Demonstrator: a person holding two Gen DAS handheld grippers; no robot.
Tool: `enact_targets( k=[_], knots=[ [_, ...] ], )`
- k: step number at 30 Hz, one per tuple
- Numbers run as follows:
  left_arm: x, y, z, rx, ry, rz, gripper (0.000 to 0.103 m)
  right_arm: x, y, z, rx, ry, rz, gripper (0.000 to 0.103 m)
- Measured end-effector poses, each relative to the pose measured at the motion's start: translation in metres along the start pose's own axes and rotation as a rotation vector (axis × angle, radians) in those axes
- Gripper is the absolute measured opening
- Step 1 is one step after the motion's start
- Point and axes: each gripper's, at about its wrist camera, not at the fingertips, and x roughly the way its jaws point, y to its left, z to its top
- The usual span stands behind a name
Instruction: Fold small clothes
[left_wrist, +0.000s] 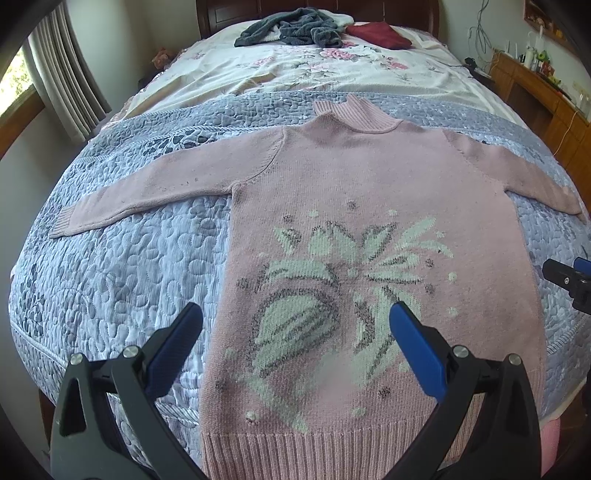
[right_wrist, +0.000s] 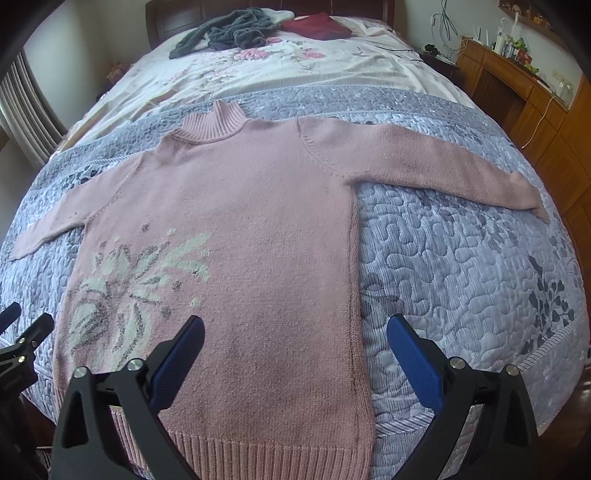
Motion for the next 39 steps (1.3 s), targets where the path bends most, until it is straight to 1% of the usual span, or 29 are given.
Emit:
enact_targets(
  k=[32,34,36,39],
  knots=[
    [-0.004,0.002,0.001,0.007,-0.006,0.007,0.1,-0.003,0.001,0.003,-0.001,-0.008,0.01,0.099],
    [-0.003,0.0,0.002,0.005,-0.005,-0.004,0.1,-0.003,-0.001,0.004,-0.001,-0.013,0.014,0.099],
    [0.0,-0.002,0.003,0.002,0.0,-0.033,0.1,-0.002,-0.007,0.006,-0.005,-0.037,0.031,0.099],
    [0.011,-0.012,0.011,0.007,0.025,-0.045,0.1,0.0,-0.03,0.014,0.005,-0.056,0.062,0.099]
  ],
)
